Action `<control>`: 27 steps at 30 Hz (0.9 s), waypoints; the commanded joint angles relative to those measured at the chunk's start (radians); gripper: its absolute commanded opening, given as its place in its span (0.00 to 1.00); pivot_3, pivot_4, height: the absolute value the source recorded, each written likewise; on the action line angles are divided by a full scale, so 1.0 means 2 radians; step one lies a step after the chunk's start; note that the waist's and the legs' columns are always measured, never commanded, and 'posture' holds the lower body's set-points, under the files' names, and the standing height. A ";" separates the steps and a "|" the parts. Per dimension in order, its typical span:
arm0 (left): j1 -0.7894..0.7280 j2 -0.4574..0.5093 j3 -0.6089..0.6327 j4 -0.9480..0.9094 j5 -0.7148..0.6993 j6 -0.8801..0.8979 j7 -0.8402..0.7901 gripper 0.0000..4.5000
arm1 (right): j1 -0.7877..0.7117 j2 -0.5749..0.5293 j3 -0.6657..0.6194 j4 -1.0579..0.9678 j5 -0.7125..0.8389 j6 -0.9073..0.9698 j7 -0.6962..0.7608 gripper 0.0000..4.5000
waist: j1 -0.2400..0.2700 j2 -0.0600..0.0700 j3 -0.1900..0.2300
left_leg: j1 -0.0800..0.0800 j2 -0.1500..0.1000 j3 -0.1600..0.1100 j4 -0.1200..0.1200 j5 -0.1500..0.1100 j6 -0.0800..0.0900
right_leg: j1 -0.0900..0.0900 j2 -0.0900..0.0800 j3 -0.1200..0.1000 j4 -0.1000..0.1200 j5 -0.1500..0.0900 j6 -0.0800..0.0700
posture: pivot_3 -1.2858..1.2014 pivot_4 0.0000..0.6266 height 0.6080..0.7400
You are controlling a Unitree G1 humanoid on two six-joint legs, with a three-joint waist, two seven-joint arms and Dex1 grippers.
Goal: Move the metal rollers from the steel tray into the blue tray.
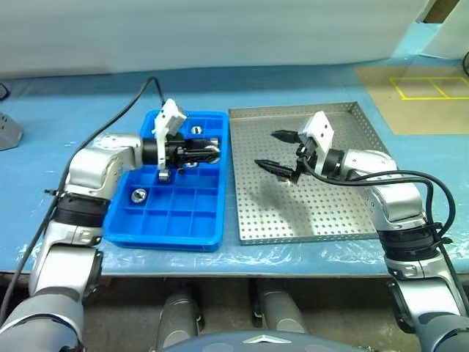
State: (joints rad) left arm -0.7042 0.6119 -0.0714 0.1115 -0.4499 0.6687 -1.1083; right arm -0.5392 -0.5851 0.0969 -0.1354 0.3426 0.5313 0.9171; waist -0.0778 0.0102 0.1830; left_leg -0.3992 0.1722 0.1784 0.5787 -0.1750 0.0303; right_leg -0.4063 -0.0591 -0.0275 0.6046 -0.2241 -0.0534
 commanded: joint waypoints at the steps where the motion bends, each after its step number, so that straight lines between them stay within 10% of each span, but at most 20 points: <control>1: 0.013 0.024 0.021 -0.024 0.005 -0.026 -0.005 0.33 | 0.001 -0.018 0.035 -0.031 -0.002 0.001 0.040 1.00 | 0.007 0.000 0.000 | 0.000 0.000 0.000 0.000 0.000 0.000 | 0.000 0.000 0.000 0.000 0.000 0.000 | 0.41 0.24 1.00; 27: 0.264 0.142 0.102 -0.214 -0.040 0.007 0.007 0.33 | -0.034 0.000 0.084 0.010 -0.021 -0.014 0.099 1.00 | 0.039 0.000 0.000 | 0.006 0.000 0.000 -0.005 0.002 -0.007 | 0.002 0.000 0.001 0.002 0.000 0.000 | 0.47 0.24 1.00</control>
State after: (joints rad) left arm -0.1809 0.8752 0.0845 -0.2786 -0.5126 0.6842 -1.1028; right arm -0.5799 -0.5869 0.2651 -0.1065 0.3005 0.5262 1.1027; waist 0.0001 0.0095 0.1835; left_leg -0.3859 0.1727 0.1788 0.5685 -0.1704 0.0160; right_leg -0.4019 -0.0587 -0.0255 0.6077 -0.2245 -0.0544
